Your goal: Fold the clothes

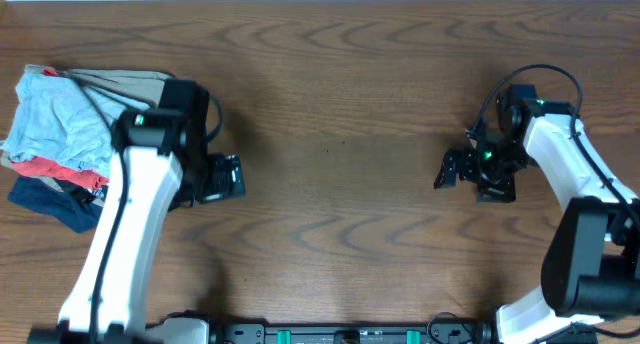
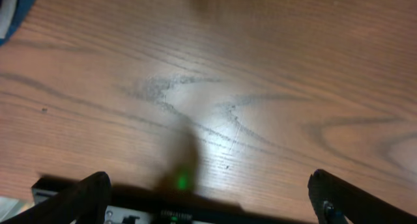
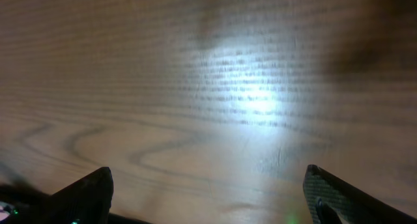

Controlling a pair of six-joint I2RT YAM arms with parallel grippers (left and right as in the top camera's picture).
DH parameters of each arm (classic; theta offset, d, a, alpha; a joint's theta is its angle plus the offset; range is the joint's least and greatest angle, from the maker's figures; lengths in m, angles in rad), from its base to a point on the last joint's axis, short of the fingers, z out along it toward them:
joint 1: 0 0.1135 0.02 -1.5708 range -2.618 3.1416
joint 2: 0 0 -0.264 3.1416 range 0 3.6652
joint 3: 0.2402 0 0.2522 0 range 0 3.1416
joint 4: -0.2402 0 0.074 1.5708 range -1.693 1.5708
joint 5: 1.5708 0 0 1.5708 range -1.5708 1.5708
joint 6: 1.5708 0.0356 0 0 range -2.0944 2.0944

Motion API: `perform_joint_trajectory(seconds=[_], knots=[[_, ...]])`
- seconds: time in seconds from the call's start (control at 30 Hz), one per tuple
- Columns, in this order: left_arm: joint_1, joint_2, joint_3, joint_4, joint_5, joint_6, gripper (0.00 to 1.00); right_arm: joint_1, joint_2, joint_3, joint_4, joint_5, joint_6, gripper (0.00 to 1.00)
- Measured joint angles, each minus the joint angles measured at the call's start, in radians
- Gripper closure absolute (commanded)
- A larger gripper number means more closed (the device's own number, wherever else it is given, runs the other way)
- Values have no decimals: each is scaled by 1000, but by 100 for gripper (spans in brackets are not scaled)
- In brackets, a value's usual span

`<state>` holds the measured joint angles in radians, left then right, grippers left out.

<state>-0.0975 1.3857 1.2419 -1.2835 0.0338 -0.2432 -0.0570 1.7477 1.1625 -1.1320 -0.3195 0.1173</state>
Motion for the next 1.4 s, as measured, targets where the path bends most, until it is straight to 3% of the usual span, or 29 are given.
perform_joint_trajectory(seconds=[0.2, 0.4, 0.57, 0.87, 1.4], knots=[[-59, -347, -169, 129, -27, -12, 2, 0, -212, -131, 109, 36, 27, 1], [-131, -692, -290, 201, -46, -24, 2, 23, -628, -314, 272, 129, 35, 1], [-140, -859, -307, 279, -51, -34, 2, 39, -928, -407, 333, 174, 35, 1], [-140, -917, -311, 269, -61, -43, 2, 39, -1149, -423, 299, 193, 36, 1], [-140, -917, -312, 269, -64, -45, 2, 39, -1157, -423, 299, 198, 36, 1]])
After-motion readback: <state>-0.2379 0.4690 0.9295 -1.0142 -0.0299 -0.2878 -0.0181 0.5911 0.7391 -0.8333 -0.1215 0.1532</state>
